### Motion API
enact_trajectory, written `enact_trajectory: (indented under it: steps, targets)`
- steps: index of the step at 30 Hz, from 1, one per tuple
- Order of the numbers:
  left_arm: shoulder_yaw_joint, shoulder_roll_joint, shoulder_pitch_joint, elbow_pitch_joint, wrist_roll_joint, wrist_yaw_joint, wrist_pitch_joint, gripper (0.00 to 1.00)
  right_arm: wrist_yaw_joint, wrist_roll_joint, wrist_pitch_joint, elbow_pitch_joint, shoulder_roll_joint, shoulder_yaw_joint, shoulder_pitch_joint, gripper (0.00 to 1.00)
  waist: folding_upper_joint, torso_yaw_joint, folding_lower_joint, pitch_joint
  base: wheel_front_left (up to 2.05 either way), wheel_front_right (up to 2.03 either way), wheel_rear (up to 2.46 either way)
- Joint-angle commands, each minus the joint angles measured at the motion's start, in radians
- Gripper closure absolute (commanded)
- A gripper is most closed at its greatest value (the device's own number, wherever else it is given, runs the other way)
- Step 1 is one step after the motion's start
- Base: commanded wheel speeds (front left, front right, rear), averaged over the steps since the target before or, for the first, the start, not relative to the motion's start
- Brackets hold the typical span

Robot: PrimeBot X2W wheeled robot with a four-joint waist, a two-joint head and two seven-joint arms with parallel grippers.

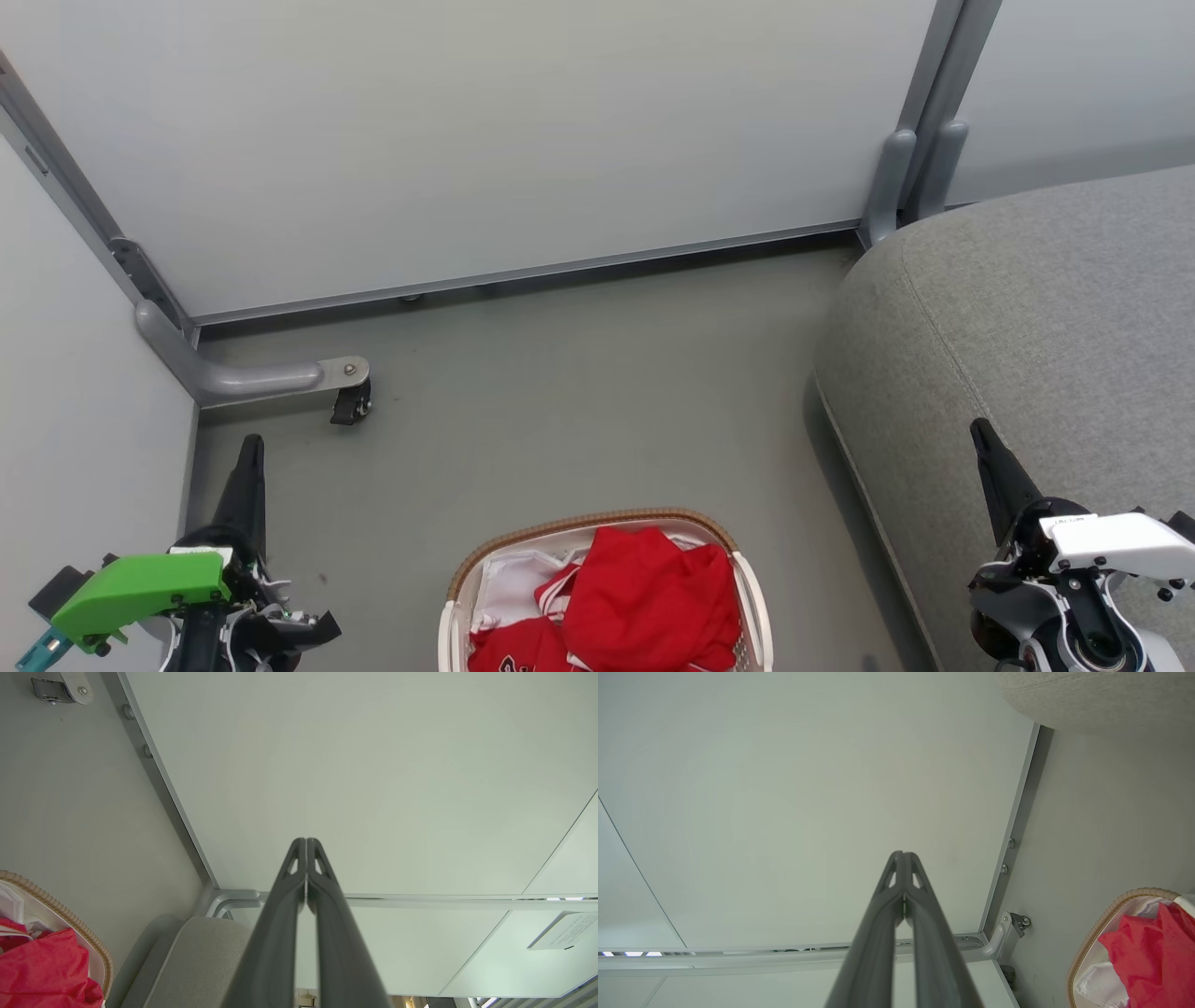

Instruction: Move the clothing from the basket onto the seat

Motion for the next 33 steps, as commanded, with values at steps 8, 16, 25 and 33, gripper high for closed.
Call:
enact_trajectory:
  steps: [8,16,25,33]
  targets:
    - [0.001,0.006,-0.010,-0.002,-0.003,-0.005,0.004,1.00,0.000,0.003,0.002,-0.003,-0.006,-0.001,-0.008,1.00,0.0000,0.000,0.0000,0.000,0.00,0.00,0.00]
    - [0.001,0.006,-0.010,-0.002,-0.003,-0.005,0.004,1.00,0.000,0.003,0.002,-0.003,-0.006,-0.001,-0.008,1.00,0.0000,0.000,0.0000,0.000,0.00,0.00,0.00]
    - [0.001,0.006,-0.010,-0.002,-0.003,-0.005,0.004,1.00,0.000,0.003,0.002,-0.003,-0.006,-0.001,-0.008,1.00,0.0000,0.000,0.0000,0.000,0.00,0.00,0.00]
    - [0.001,0.006,-0.010,-0.002,-0.003,-0.005,0.004,1.00,0.000,0.003,0.002,-0.003,-0.006,-0.001,-0.008,1.00,0.0000,0.000,0.0000,0.000,0.00,0.00,0.00]
